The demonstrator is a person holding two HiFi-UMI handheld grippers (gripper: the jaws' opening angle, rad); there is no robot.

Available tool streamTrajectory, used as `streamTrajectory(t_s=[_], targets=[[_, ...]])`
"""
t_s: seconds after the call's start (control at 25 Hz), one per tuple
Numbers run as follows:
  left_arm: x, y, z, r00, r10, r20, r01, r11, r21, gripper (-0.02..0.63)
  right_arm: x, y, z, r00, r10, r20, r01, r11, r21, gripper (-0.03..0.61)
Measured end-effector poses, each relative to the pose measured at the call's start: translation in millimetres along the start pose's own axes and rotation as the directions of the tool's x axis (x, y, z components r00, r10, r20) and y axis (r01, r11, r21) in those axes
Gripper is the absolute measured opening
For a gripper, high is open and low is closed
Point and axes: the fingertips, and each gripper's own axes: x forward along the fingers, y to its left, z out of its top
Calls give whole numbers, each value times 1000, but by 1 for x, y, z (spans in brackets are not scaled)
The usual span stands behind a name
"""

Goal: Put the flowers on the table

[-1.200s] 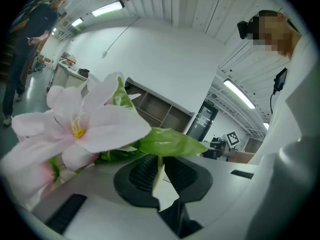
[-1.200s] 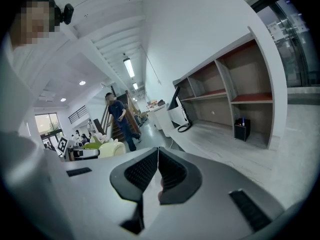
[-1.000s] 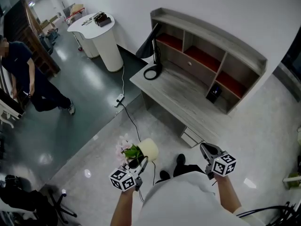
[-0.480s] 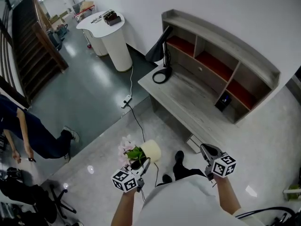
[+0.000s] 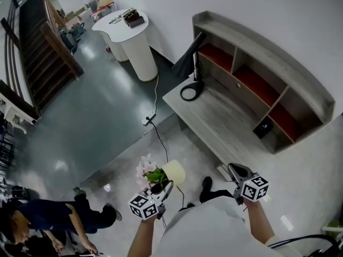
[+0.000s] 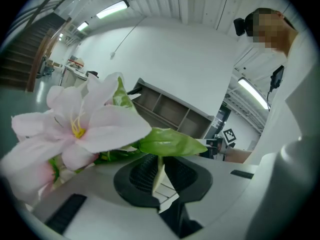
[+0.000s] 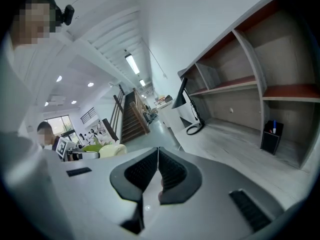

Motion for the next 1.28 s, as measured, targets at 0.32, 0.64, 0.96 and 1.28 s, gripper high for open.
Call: streamTrajectory(t_s=[0.32,0.64,0.96,1.28], targets=[[51,26,35,999,37,22,-37,999,-5,54,39,-42,44,999,37,-26,-38,999,-21,18],[87,41,56,997,66,33,-66,998,8,54,62,-80,56,996,62,-70,-64,997,-30,18],[107,51,67,997,69,19,-69,998,3,54,71,-92,64,996,61,-72,-62,998,-11,18],[138,74,86,999,20,-32,-19,999,31,54,85,-106,76,998,10,-58,-9,1000,12,18]])
